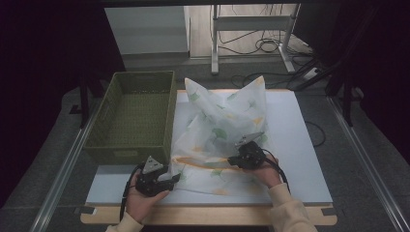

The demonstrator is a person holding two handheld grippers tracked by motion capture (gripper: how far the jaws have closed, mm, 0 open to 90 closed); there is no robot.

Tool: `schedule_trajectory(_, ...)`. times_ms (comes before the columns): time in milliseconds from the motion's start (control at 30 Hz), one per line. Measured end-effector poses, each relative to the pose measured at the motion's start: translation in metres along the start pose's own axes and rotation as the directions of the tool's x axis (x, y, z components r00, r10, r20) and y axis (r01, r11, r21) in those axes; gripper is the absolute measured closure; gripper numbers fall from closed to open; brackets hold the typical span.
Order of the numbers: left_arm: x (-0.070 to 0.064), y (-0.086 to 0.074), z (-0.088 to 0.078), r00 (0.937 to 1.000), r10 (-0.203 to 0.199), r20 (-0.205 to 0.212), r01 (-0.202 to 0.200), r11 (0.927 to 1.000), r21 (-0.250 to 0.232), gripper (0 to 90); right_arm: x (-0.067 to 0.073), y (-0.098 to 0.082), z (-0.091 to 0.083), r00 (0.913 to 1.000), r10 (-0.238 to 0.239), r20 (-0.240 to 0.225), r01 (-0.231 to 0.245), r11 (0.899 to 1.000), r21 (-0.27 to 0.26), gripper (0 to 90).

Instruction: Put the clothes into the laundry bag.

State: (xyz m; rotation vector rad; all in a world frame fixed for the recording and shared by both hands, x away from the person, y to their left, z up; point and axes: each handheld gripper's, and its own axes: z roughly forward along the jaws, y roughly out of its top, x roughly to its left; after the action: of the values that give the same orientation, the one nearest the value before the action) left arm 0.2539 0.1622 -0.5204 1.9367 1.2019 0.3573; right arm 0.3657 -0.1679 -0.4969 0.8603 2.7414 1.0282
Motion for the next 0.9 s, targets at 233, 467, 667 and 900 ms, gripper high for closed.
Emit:
schedule_trajectory(233,0.004,-0.003,-0.003,0.9999,-0.015,-0.004,0.015,0.9999,-0.002,41.1,0.002,-0.001,0.006,1.0,-0.009,0.002,0.009,1.0,0.028,87.8)
schedule_trajectory(467,0.004,-0.004,-0.002,0.9999,-0.013,-0.002,0.013,0.9999,0.001,40.5,0.002,-0.004,0.011,0.9999,-0.01,-0.004,0.01,0.999,0.047,87.5)
schedule_trajectory(667,0.003,-0.002,-0.003,0.9998,0.01,-0.019,-0.01,0.9999,0.001,39.8,0.003,0.001,-0.001,1.0,0.001,-0.006,-0.002,1.0,-0.011,65.9)
schedule_trajectory(900,0.006,-0.001,-0.006,0.9999,0.002,-0.017,-0.002,1.0,-0.008,38.5,0.004,0.007,-0.022,0.9995,0.018,0.025,-0.015,0.993,-0.121,51.3)
